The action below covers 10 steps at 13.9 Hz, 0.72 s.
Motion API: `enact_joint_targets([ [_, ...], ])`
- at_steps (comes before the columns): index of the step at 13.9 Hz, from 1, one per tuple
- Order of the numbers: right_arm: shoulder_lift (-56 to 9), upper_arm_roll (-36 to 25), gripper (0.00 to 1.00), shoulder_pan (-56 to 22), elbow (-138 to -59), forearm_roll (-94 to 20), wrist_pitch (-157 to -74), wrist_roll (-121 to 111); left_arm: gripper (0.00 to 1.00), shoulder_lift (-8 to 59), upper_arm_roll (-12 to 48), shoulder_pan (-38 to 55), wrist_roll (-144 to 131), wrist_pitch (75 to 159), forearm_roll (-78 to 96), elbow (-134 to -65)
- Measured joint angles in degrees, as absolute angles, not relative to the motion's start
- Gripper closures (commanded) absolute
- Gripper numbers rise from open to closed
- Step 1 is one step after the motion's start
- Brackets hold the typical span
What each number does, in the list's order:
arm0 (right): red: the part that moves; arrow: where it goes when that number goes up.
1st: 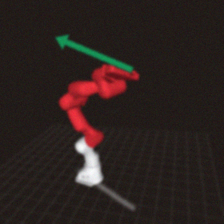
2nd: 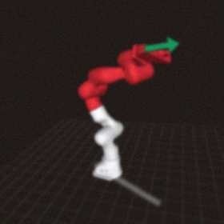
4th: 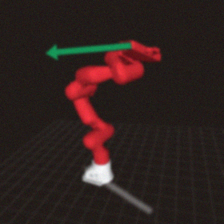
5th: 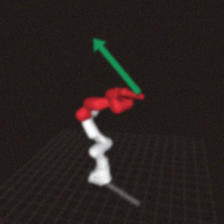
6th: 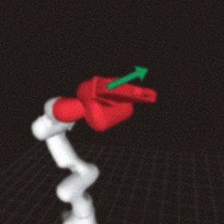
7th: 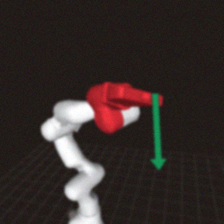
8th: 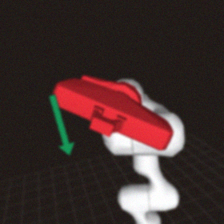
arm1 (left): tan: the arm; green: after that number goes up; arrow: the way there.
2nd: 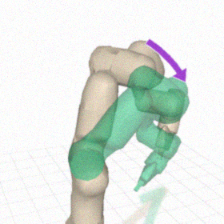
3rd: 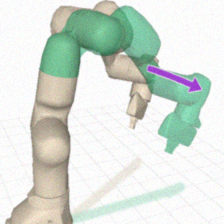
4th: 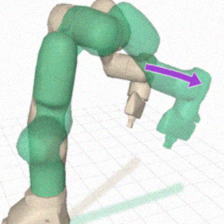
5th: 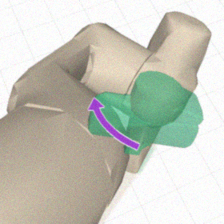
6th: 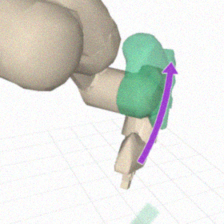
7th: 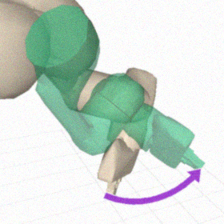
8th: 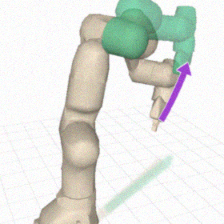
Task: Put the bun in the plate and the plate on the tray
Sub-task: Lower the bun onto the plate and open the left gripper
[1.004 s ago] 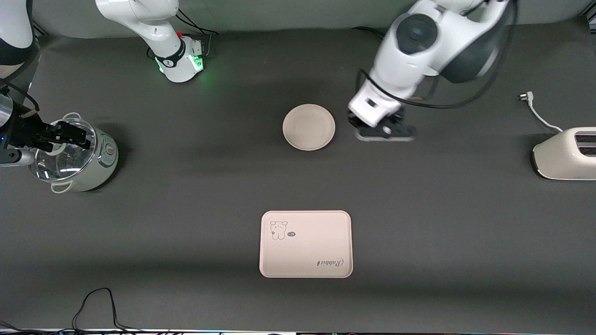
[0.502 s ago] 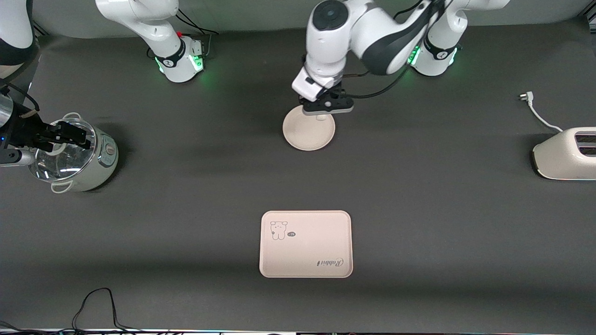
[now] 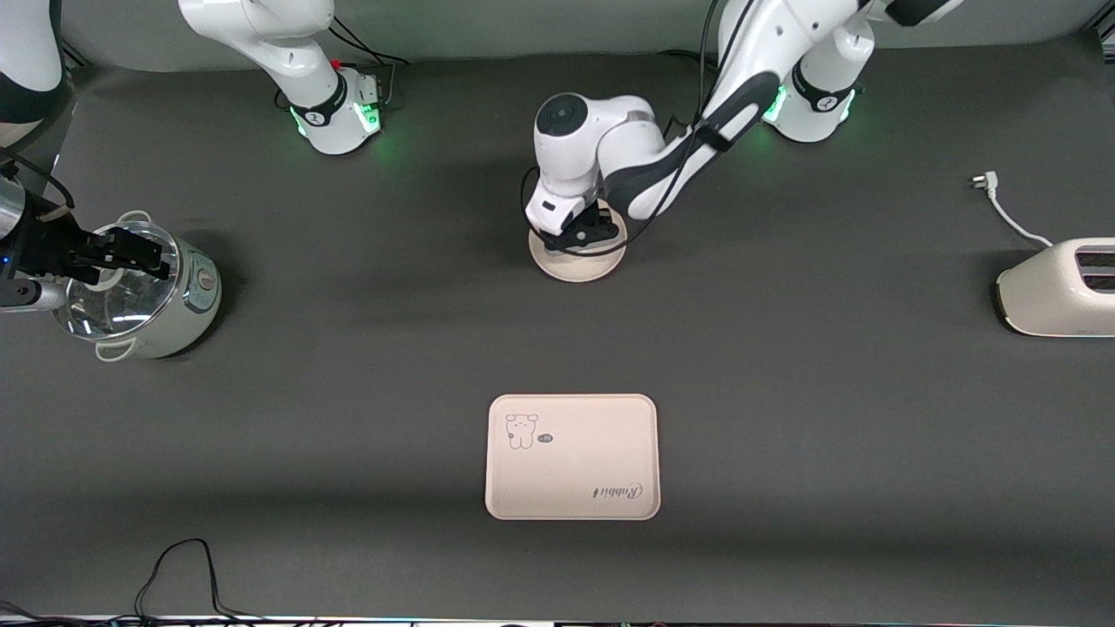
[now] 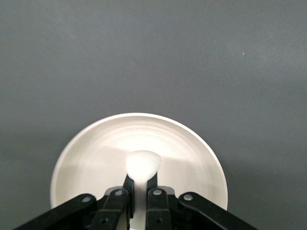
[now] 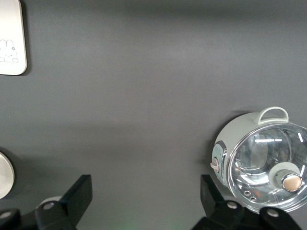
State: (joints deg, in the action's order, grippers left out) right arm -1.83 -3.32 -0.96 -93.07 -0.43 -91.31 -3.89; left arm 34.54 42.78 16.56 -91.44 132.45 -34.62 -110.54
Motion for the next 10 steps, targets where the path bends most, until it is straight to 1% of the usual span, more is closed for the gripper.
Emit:
enact_joint_targets([
  [1, -1.8, -3.3, 0.0, -1.0, -93.1, -0.4, -91.3, -3.9, 0.87, 35.6, 42.8, 16.8, -92.8, 133.5, -35.3, -110.5],
  [3, -1.8, -3.3, 0.0, -1.0, -93.1, -0.4, -91.3, -3.9, 0.8, 36.4, 42.8, 17.6, -94.6, 133.8, -35.5, -110.4],
  [4, -1.8, -3.3, 0.0, -1.0, -93.1, -0.4, -91.3, -3.9, 0.75, 36.5, 42.8, 17.9, -95.3, 133.8, -35.5, -110.4],
  [5, -1.8, -3.3, 0.0, -1.0, -93.1, -0.4, -91.3, -3.9, 0.62, 36.5, 42.6, 18.3, -95.7, 133.8, -35.7, -110.4],
  [7, -1.8, -3.3, 0.0, -1.0, -93.1, -0.4, -91.3, -3.9, 0.48, 36.6, 41.0, 19.7, -96.6, 134.3, -36.7, -110.4],
  [9, -1.8, -3.3, 0.0, -1.0, -93.1, -0.4, -91.3, -3.9, 0.42, 36.9, 38.0, 22.1, -96.8, 136.0, -36.9, -110.4],
  [10, -1.8, -3.3, 0.0, -1.0, -93.1, -0.4, -91.3, -3.9, 0.37, 37.0, 36.8, 23.2, -96.9, 136.7, -37.0, -110.4],
])
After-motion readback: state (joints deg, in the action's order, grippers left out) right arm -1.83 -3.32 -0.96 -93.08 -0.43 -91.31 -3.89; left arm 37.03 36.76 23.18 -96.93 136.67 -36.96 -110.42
